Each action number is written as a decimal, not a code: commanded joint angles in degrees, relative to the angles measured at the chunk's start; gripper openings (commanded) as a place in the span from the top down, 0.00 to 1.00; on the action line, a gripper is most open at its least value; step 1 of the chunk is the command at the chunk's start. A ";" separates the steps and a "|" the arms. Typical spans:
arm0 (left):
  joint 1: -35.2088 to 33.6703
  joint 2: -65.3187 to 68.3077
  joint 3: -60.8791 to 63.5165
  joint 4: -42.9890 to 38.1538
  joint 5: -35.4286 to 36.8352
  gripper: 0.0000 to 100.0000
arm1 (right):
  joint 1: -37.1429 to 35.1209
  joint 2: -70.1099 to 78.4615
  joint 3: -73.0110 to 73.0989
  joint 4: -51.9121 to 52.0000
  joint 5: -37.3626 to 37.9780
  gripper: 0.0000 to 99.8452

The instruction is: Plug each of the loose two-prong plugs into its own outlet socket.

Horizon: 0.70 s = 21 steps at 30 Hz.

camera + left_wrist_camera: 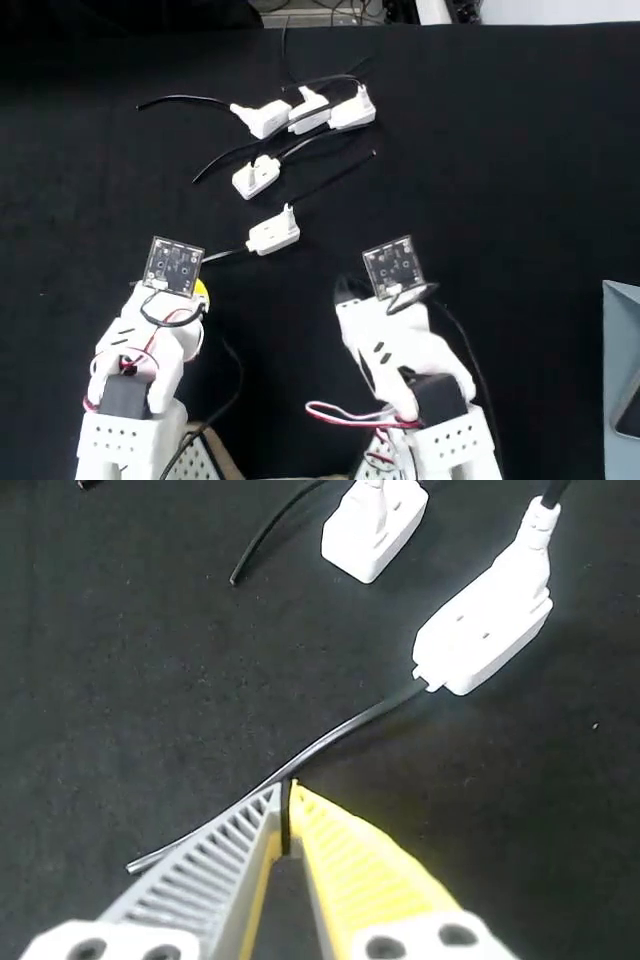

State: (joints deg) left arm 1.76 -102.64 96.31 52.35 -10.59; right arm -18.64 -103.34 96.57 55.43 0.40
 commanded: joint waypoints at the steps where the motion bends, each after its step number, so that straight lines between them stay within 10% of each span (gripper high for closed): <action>1: 0.13 0.26 1.19 0.00 -0.79 0.97 | 0.26 -3.91 -0.13 4.31 -0.18 0.99; 21: 0.22 0.26 1.19 16.88 -1.05 0.97 | 0.53 -3.91 -0.13 18.73 0.18 0.99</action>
State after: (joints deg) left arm 1.76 -102.20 96.40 66.51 -11.21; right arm -18.64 -103.43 96.57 73.98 0.48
